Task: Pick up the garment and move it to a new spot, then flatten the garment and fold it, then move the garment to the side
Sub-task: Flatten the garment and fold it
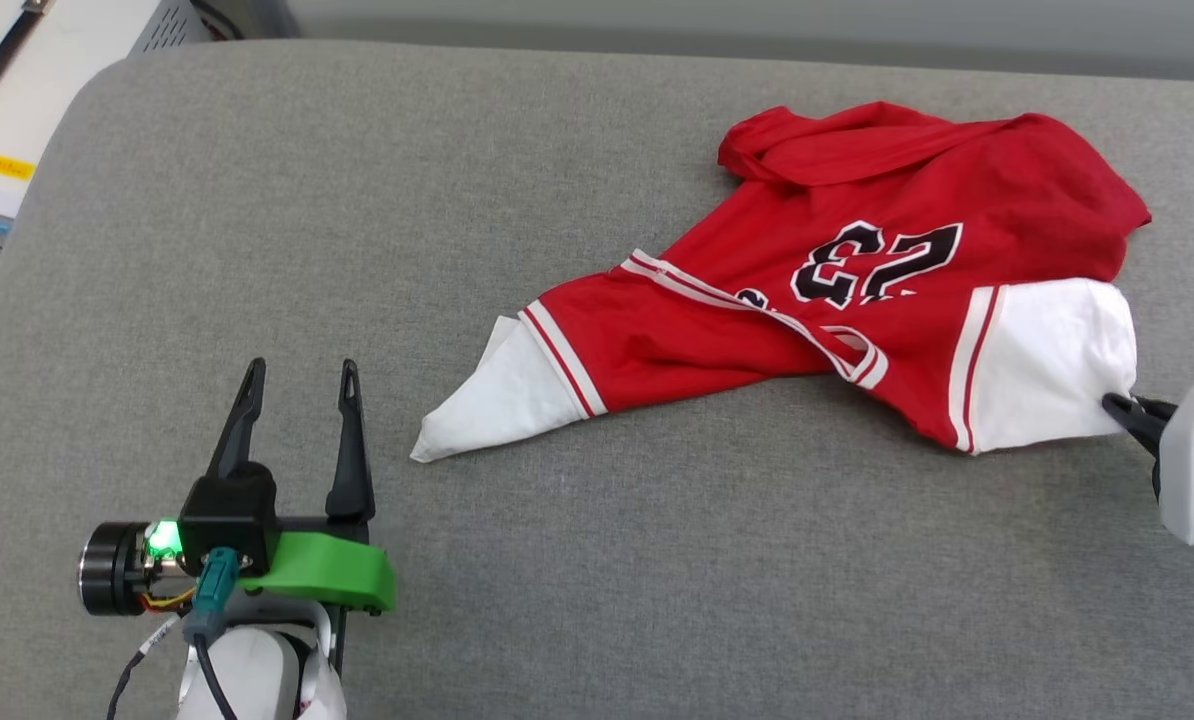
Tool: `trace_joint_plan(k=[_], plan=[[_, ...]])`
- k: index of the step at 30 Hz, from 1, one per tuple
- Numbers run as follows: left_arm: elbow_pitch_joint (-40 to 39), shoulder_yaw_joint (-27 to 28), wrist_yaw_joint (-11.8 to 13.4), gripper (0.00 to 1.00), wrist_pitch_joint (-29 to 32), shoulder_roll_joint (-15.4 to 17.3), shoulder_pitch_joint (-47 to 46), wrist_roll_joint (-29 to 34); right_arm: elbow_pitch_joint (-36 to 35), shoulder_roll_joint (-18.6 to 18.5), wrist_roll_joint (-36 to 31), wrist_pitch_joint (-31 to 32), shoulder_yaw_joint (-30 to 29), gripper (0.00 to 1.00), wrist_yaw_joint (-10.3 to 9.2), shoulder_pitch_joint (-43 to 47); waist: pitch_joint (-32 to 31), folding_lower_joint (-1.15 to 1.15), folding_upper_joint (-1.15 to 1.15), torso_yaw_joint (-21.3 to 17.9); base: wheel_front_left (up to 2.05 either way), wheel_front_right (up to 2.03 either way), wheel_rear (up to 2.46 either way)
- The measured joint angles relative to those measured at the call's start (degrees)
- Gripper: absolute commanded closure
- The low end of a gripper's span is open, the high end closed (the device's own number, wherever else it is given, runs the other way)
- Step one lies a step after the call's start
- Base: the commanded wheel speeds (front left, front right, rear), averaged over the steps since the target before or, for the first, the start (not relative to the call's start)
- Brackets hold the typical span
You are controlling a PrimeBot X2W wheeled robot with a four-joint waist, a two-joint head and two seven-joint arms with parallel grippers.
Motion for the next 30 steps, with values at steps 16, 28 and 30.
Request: trace_joint_plan(k=[16,28,30], plan=[[1.53,2.31,-2.56,0.0,0.0,-1.65,3.91,1.75,-3.01,-1.21,4.76,-2.07,-13.58,1.0,0.0,27.2,-6.95,0.0,0.0,-2.79,0.0,0.0,0.0],[2.82,3.15,-3.54,0.0,0.0,-2.21,4.7,2.67,3.5,3.59,0.66,-7.88,-17.16,0.0,0.07,28.37,-7.71,0.0,0.0,-2.2,0.0,0.0,0.0],[3.01,3.36,-3.65,0.0,0.0,-2.2,4.83,2.7,3.49,3.77,-1.41,-10.68,-17.35,0.0,0.05,28.22,-7.96,0.0,0.0,-2.33,0.0,0.0,0.0]])
